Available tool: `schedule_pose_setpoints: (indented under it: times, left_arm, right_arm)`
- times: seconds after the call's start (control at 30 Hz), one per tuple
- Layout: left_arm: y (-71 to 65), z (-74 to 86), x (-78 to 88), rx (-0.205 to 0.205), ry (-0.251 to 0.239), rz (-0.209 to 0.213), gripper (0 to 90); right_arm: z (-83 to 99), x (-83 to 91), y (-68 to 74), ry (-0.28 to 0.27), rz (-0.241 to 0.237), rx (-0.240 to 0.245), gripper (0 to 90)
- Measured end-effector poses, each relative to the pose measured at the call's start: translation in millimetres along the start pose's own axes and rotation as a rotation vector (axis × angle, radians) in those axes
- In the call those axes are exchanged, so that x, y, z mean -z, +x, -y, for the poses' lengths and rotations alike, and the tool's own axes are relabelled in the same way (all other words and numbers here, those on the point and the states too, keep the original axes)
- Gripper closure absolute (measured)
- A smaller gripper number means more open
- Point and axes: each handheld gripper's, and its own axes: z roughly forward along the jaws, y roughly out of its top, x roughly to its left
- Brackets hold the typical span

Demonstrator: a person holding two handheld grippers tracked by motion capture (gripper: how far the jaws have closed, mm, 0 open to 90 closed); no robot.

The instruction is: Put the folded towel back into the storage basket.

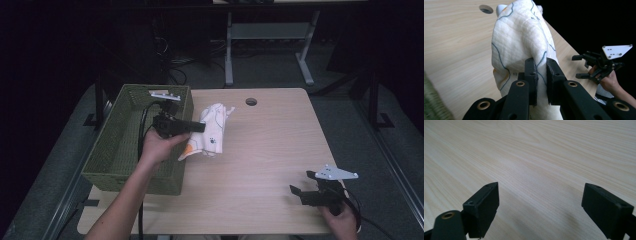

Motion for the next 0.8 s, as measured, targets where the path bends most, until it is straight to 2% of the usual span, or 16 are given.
schedule_pose_setpoints:
  times: [0.4, 0.8]
  left_arm:
    - [17.3, 3.7, 28.5, 0.022, -0.025, -0.032, 81.6]
    - [28.5, 5.9, 52.5, 0.03, -0.046, -0.065, 81.6]
  right_arm:
    - [0.3, -2.0, -0.3, 0.011, 0.013, -0.006, 14.1]
    - [-0.2, -4.5, 0.5, 0.016, 0.017, -0.007, 14.1]
